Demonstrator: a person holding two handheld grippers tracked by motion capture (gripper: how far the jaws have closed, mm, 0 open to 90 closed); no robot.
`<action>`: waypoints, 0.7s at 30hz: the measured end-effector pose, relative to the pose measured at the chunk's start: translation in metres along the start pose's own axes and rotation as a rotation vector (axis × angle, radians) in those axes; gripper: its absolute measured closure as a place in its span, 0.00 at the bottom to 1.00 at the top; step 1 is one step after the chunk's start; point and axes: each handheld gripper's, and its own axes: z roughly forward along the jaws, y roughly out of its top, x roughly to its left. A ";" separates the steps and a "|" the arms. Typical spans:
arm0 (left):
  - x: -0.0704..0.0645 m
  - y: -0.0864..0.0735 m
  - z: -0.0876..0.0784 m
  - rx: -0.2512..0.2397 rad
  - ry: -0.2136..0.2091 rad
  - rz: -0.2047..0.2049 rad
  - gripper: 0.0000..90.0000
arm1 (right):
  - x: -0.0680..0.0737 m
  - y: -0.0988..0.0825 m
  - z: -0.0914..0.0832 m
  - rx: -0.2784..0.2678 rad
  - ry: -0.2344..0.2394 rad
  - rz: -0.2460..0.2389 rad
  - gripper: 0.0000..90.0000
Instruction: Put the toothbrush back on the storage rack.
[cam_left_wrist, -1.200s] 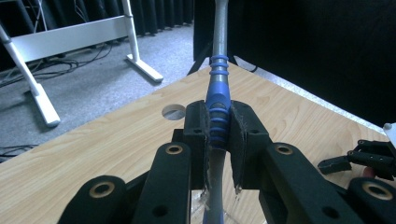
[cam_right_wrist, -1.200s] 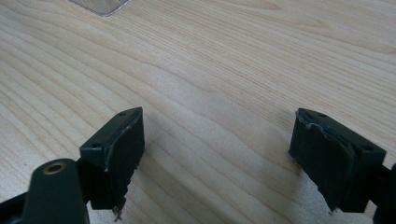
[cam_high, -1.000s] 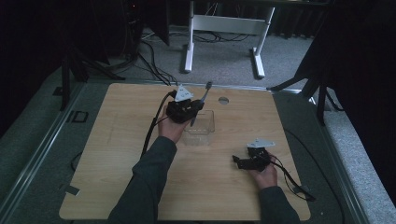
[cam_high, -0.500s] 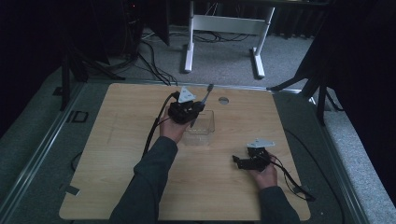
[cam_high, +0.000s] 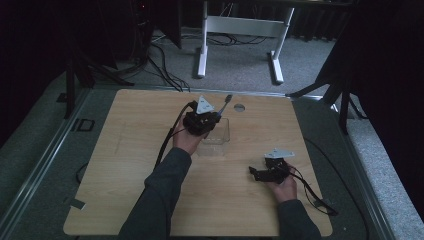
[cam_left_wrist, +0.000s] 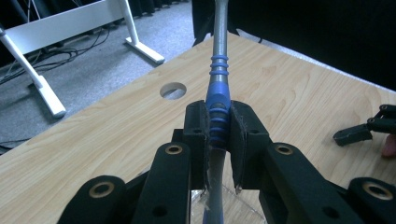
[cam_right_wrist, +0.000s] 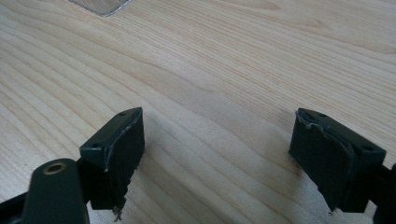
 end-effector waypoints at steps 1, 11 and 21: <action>-0.001 0.000 0.001 0.002 -0.001 0.005 0.87 | 0.000 0.000 0.000 0.000 0.000 0.000 0.19; -0.005 -0.004 0.007 0.069 -0.002 0.053 0.87 | 0.000 0.000 0.000 0.000 0.000 0.000 0.19; -0.009 -0.011 0.015 0.149 -0.008 0.104 0.87 | 0.000 0.000 0.000 0.000 0.000 -0.001 0.19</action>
